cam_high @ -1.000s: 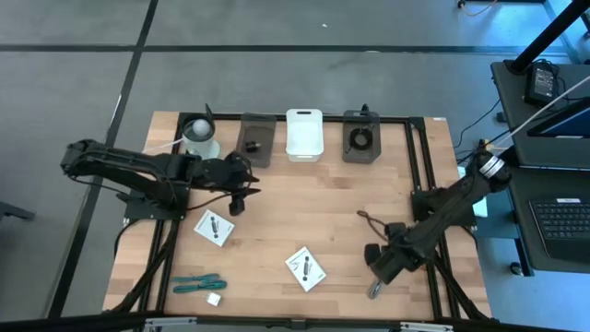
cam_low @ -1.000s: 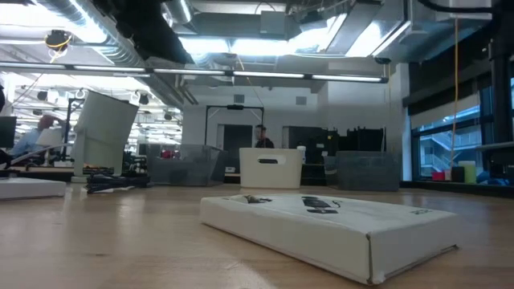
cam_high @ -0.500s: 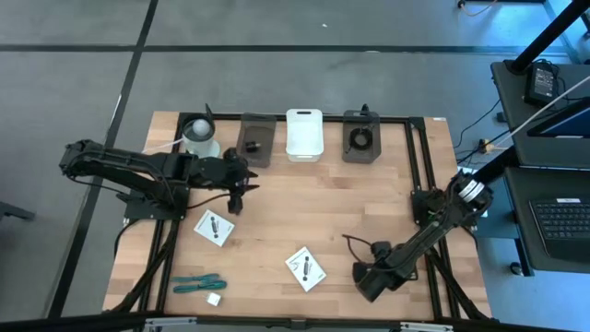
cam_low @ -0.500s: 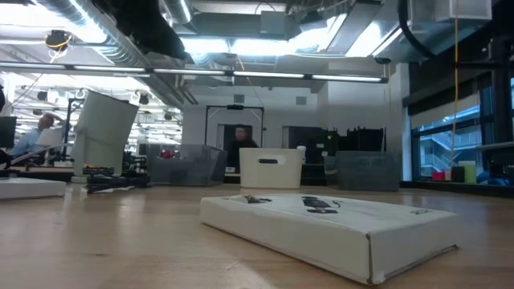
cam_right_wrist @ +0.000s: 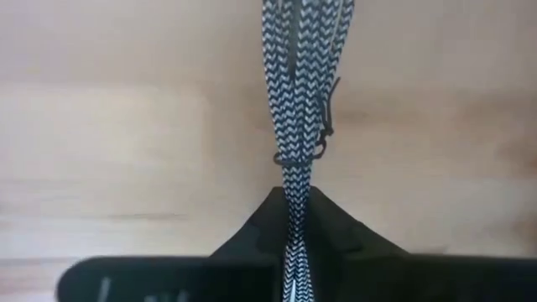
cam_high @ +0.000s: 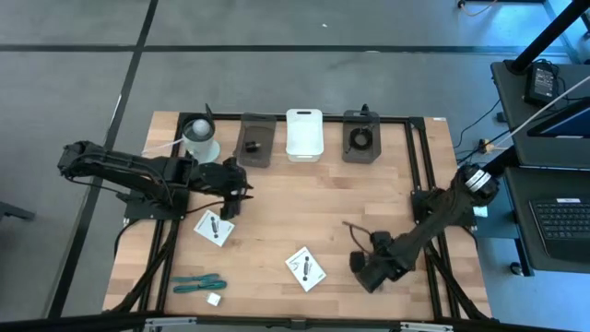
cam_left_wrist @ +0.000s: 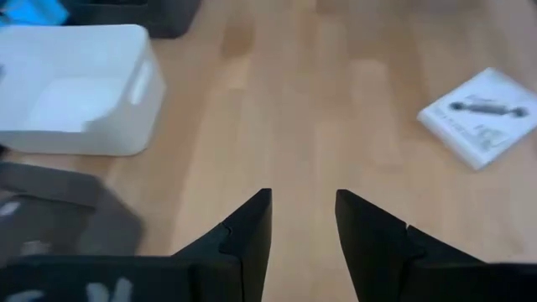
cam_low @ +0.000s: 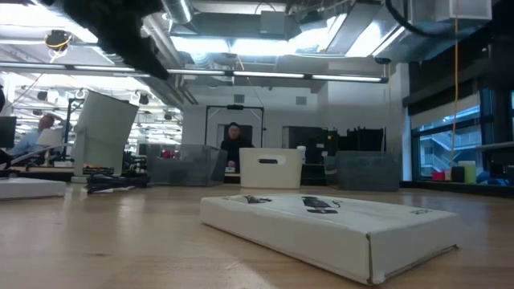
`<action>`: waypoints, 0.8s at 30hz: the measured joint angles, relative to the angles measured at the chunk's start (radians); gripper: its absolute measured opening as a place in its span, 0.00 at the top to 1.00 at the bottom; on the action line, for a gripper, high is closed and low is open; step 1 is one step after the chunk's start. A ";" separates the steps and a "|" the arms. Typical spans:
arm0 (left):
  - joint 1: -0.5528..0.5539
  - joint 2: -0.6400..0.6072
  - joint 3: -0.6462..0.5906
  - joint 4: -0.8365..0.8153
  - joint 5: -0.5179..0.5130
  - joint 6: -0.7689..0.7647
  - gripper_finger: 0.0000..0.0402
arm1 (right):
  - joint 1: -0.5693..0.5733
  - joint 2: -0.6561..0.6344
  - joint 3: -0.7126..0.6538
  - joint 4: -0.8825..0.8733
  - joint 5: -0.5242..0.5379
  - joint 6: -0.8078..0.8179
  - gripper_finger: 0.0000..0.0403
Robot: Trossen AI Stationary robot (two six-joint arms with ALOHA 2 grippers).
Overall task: Pick and place items into bin
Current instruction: Put the gray charger cable into the right black bin
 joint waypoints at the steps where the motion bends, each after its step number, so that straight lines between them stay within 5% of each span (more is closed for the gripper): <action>1: 0.000 -0.014 -0.024 0.028 0.013 -0.009 0.70 | -0.012 -0.017 0.015 -0.054 0.038 -0.014 0.96; 9: 0.000 -0.141 -0.157 0.179 0.009 -0.005 0.75 | -0.184 -0.159 0.215 -0.428 0.327 -0.256 0.96; 14: 0.000 -0.195 -0.189 0.223 -0.038 0.012 0.77 | -0.393 -0.283 0.246 -0.469 0.504 -0.571 0.96; 20: 0.000 -0.227 -0.212 0.274 -0.202 0.011 0.79 | -0.762 -0.393 0.207 -0.313 0.517 -1.102 0.96; 24: 0.000 -0.231 -0.213 0.316 -0.280 0.000 0.80 | -1.019 -0.410 0.150 -0.089 0.388 -1.441 0.96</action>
